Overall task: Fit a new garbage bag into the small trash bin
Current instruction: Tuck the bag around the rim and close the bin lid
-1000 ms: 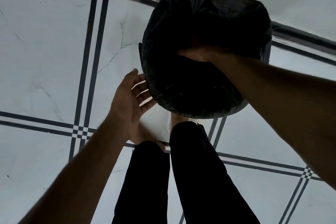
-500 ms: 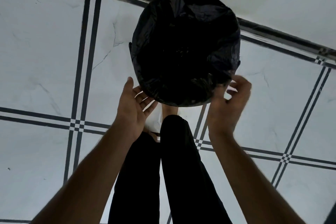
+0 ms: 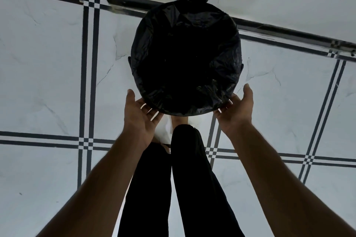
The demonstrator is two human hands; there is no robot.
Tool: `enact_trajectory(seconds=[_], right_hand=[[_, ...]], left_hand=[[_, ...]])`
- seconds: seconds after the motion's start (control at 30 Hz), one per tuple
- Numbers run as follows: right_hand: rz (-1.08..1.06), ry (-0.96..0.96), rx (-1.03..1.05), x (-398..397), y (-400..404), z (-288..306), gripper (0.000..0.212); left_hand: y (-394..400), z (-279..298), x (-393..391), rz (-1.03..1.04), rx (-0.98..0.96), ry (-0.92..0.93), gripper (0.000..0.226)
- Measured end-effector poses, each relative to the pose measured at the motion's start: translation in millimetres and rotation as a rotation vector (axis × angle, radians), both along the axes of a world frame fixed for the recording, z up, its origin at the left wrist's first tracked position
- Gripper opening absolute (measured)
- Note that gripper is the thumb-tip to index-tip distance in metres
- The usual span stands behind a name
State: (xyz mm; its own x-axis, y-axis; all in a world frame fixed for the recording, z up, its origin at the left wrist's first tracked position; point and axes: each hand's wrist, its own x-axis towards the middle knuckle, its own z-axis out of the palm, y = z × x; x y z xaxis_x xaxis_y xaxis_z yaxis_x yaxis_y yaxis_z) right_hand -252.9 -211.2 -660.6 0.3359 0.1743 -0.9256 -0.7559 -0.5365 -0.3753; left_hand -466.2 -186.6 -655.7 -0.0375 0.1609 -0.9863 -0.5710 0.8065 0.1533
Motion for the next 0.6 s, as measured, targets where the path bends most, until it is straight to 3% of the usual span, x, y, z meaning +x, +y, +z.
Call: enact_trajectory(seconds=[0.13,0.27,0.33,0.4,0.47,0.53,0.6], right_hand=[[-0.053,-0.027,0.020,6,-3,-5,0.052],[0.083,-0.054,-0.008,13,-3,-4,0.032],[0.174,-0.284,-0.113,14,0,-7,0.021],[0.262,-0.606,-0.149,16,7,-8,0.025],[0.387,-0.807,-0.062,20,23,-4,0.029],[0.511,-0.874,0.037,26,47,-3,0.031],[0.611,-0.805,0.092,33,78,-6,0.027]], left_hand=[[2,-7,-4,-0.042,-0.002,0.110,0.052],[5,-11,-11,-0.034,0.014,0.046,0.055],[7,-15,-13,-0.063,0.014,0.085,0.055],[12,-17,-14,-0.150,0.048,0.277,0.048],[23,-19,-17,-0.239,0.160,0.513,0.036],[42,-20,-20,-0.306,0.319,0.632,0.021],[65,-21,-19,-0.408,0.453,0.665,0.018]])
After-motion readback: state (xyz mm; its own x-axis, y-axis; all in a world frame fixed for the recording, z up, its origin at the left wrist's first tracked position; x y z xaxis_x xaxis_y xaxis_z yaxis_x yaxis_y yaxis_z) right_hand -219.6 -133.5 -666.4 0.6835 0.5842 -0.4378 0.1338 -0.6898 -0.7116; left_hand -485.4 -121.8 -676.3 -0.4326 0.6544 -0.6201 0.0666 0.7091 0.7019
